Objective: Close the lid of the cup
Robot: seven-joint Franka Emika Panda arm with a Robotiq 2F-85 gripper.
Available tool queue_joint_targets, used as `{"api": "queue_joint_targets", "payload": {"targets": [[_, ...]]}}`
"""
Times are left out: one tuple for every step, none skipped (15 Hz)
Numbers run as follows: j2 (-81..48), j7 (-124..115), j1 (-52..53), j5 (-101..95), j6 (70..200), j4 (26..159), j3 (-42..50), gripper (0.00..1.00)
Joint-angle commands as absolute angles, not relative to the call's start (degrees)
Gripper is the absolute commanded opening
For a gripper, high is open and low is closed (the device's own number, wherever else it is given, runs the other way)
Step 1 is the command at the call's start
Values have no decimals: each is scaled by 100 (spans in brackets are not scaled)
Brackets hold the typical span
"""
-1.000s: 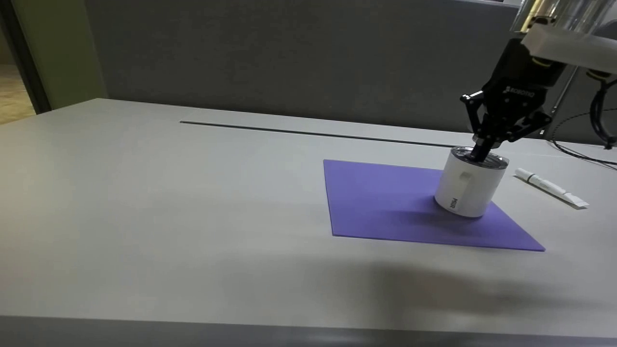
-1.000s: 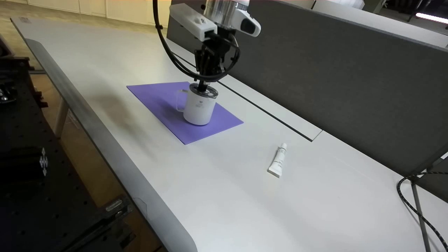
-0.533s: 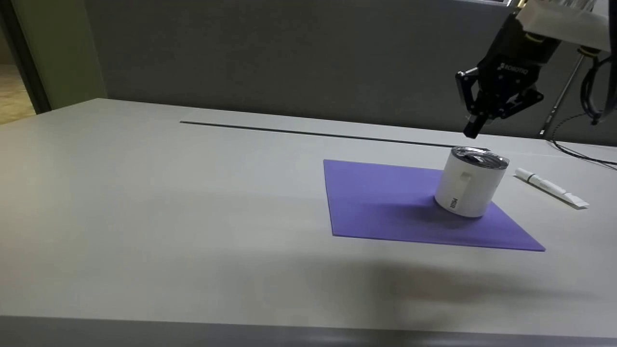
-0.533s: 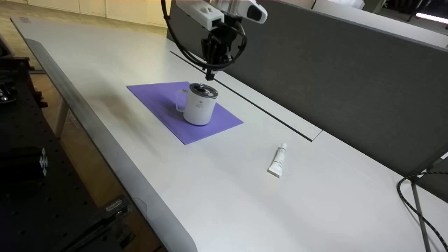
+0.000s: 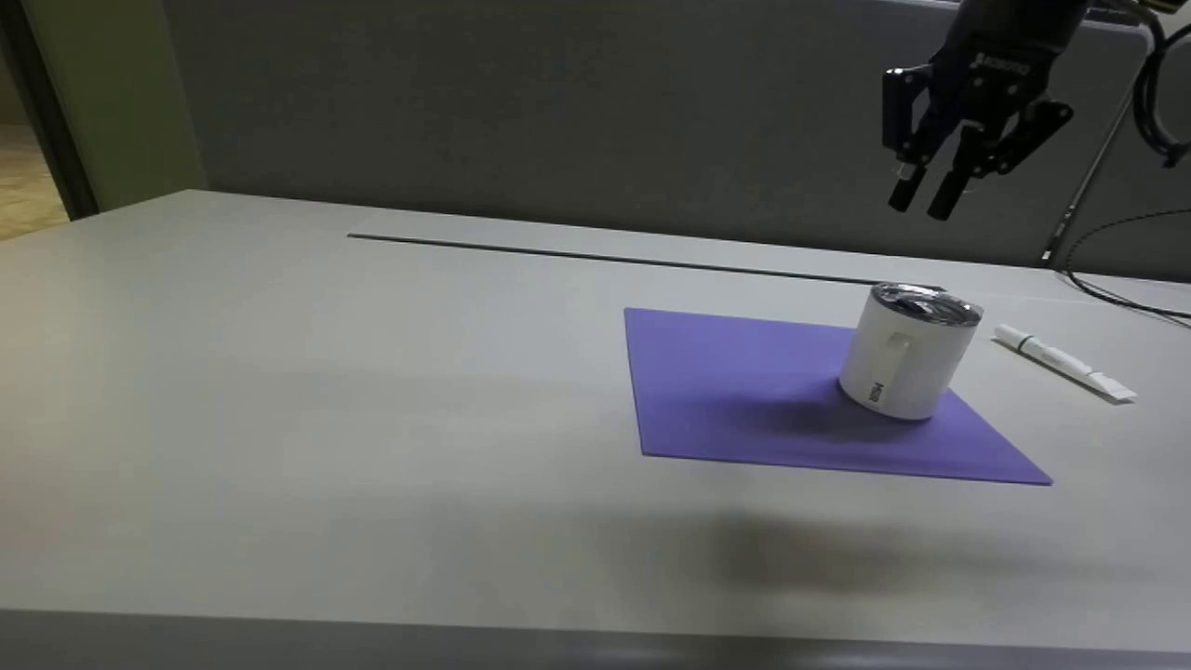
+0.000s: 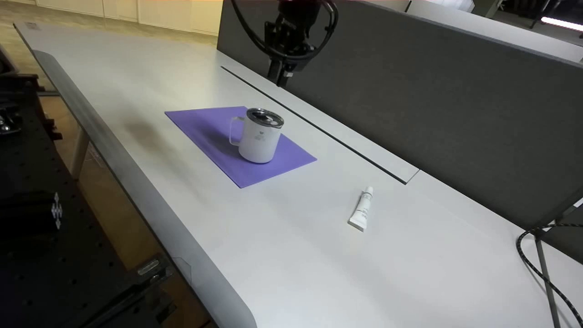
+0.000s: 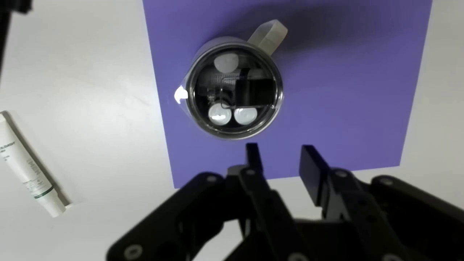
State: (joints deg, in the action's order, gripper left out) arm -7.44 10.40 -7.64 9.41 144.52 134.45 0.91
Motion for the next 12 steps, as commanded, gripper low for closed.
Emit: {"api": "queue_joint_targets", "payload": {"targets": [[-670,675,-606,598,13988,13263,211,66],[-660,668,-591,559,13934,13247,217,73],[-656,652,-578,530,13880,13227,222,80],[-652,630,-565,472,13842,13213,231,86],[-649,611,-555,406,13796,13199,241,94],[-654,586,-540,302,13756,13183,253,98],[-656,567,-533,200,13686,13164,261,100],[-655,535,-523,85,13656,13159,272,100],[-656,506,-513,-29,13596,13149,284,100],[-661,458,-497,-185,13554,13144,301,100],[-663,386,-483,-329,13496,13141,319,100],[-716,689,-538,-40,13723,13229,269,100]]}}
